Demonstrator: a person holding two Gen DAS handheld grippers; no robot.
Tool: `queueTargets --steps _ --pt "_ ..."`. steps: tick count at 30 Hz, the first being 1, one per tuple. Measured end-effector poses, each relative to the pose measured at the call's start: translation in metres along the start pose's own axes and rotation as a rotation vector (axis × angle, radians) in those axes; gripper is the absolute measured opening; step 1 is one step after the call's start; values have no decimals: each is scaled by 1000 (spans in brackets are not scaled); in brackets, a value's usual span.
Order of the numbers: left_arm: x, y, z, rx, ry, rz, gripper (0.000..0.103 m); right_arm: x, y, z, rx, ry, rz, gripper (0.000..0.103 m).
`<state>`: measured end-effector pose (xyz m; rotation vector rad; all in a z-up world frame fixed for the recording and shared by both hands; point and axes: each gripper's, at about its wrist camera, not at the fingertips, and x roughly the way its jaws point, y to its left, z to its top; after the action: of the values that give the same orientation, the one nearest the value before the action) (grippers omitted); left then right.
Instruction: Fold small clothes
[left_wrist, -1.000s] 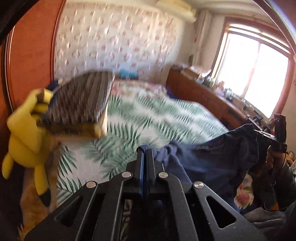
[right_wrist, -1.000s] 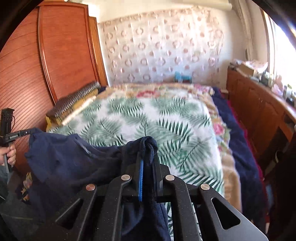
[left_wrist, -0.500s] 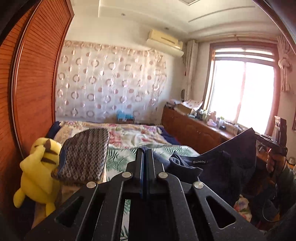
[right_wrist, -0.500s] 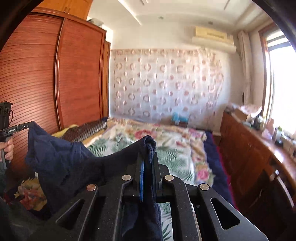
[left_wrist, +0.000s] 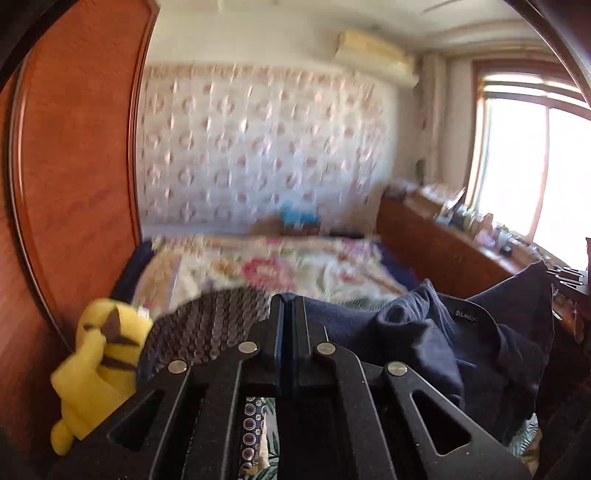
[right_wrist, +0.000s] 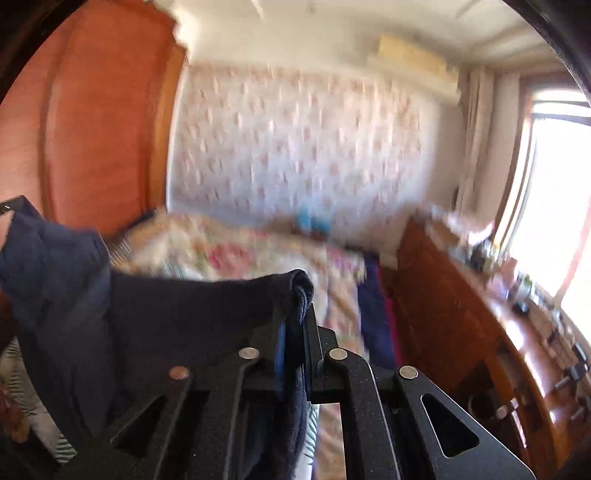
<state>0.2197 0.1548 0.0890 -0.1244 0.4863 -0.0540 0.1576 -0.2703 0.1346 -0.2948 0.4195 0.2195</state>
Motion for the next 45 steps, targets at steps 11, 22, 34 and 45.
queueTargets --steps 11,22,34,45 --pt "40 -17 -61 62 122 -65 78 153 27 -51 121 259 9 46" --pt "65 -49 -73 118 184 -59 78 146 90 -62 73 247 272 46" --pt "101 -64 -79 154 250 -84 78 204 152 -74 -22 355 419 46" --pt "185 -90 -65 193 393 -98 67 180 113 -58 9 259 379 5"
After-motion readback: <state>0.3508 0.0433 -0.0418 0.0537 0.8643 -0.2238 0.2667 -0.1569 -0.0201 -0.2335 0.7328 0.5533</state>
